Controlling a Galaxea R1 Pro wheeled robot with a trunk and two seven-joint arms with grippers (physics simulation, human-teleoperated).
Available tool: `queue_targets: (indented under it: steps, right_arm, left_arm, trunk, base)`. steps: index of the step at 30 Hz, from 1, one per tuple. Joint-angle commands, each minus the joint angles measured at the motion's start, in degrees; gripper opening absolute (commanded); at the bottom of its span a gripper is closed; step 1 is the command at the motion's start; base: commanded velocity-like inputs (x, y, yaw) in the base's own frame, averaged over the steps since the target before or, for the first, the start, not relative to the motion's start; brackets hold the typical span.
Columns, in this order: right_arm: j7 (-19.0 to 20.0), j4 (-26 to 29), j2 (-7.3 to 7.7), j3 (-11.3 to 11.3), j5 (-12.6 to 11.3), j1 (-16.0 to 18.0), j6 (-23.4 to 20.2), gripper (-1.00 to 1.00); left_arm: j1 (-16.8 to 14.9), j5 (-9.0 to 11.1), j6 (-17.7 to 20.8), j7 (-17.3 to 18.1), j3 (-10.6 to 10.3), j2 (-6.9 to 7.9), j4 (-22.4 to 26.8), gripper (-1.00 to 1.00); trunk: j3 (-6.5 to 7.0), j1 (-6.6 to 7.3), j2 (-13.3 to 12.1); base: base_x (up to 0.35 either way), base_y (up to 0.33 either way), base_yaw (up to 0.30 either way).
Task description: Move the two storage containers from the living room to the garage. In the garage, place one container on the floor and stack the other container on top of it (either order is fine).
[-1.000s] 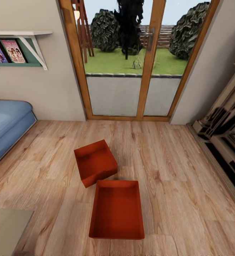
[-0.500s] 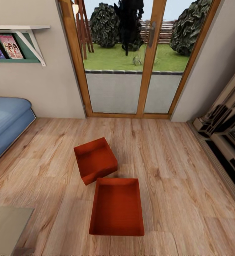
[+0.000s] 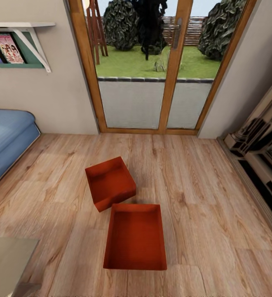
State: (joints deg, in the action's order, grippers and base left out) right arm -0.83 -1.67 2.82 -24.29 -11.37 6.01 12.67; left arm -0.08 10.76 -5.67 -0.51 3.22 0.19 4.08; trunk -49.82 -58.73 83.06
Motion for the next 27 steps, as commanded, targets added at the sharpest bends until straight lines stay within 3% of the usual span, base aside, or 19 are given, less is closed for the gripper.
queue_targets:
  steps: [1,27]
  right_arm:
    - [-0.04,-0.18,-0.04,-0.49,-0.49,0.05,0.35,1.00]
    - [0.02,-0.18,0.00,-0.49,-0.43,0.05,0.42,1.00]
  left_arm:
    - [-0.01,0.05,-0.13,-0.02,0.29,-0.01,0.01,1.00]
    - [-0.01,-0.02,-0.13,0.03,0.29,-0.10,-0.03,1.00]
  trunk:
    - [-0.13,0.00,0.02]
    - [-2.52,0.00,0.02]
  base:
    - [0.000,0.000,0.000]
    - [0.000,0.000,0.000]
